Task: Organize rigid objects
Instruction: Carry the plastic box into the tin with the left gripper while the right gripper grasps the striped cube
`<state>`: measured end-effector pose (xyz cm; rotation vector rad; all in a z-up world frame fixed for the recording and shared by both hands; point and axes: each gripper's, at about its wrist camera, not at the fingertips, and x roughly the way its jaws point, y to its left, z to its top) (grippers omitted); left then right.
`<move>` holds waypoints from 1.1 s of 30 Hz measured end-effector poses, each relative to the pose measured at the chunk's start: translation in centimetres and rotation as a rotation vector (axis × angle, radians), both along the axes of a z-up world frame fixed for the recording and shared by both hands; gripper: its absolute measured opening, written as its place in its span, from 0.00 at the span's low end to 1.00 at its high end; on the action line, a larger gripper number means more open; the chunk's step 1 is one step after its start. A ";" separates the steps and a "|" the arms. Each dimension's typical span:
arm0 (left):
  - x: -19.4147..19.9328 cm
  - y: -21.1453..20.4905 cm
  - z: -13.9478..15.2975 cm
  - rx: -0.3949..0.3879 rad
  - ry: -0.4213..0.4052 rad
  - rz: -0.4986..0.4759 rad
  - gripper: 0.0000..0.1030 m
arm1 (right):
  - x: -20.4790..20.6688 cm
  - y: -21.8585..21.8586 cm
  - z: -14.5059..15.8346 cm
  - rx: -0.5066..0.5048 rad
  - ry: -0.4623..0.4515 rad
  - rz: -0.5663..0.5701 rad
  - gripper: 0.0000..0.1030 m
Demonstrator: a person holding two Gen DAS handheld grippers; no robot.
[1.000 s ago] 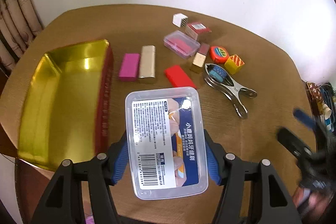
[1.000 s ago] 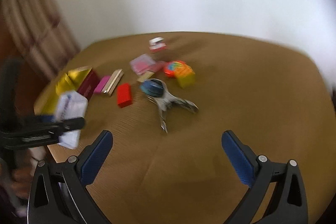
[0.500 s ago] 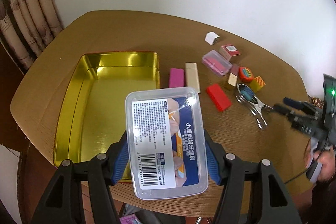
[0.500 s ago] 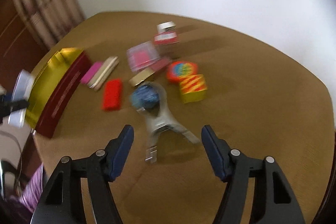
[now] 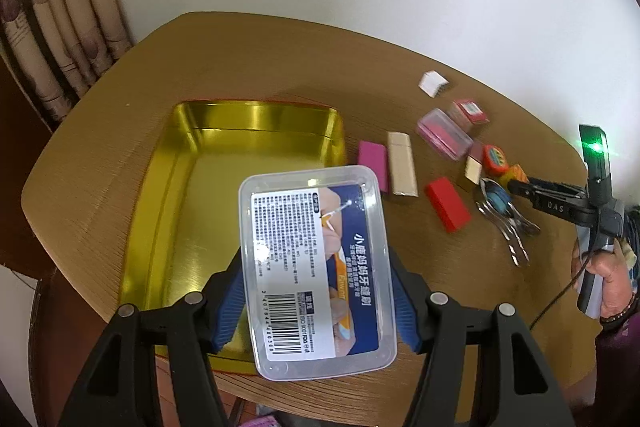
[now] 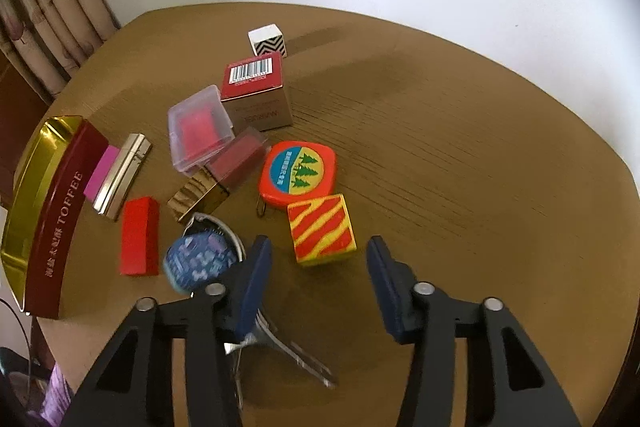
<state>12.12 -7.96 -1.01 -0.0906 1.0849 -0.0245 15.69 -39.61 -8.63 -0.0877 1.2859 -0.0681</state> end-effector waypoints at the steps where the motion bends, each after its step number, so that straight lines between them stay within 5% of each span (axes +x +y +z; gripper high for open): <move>1: 0.2 0.4 0.0 0.005 0.000 0.007 0.62 | 0.2 -0.1 -0.2 -0.005 0.008 -0.003 0.35; 4: 0.9 1.5 -0.2 0.014 0.004 0.026 0.62 | 0.6 -0.3 -1.1 0.003 0.028 0.000 0.28; 12: 3.1 3.2 -2.4 0.068 0.034 0.069 0.62 | 0.8 -0.2 -1.3 -0.013 0.010 -0.004 0.27; 20: 7.0 4.7 -4.2 0.175 0.008 0.105 0.63 | -1.2 0.5 2.5 -0.015 -0.076 -0.022 0.26; 29: 8.7 6.1 -5.0 0.236 0.005 0.130 0.63 | -1.8 8.0 8.5 0.069 -0.193 0.103 0.26; 33: 8.1 6.6 -4.3 0.228 -0.025 0.117 0.64 | -1.5 13.0 8.8 0.143 -0.204 0.186 0.26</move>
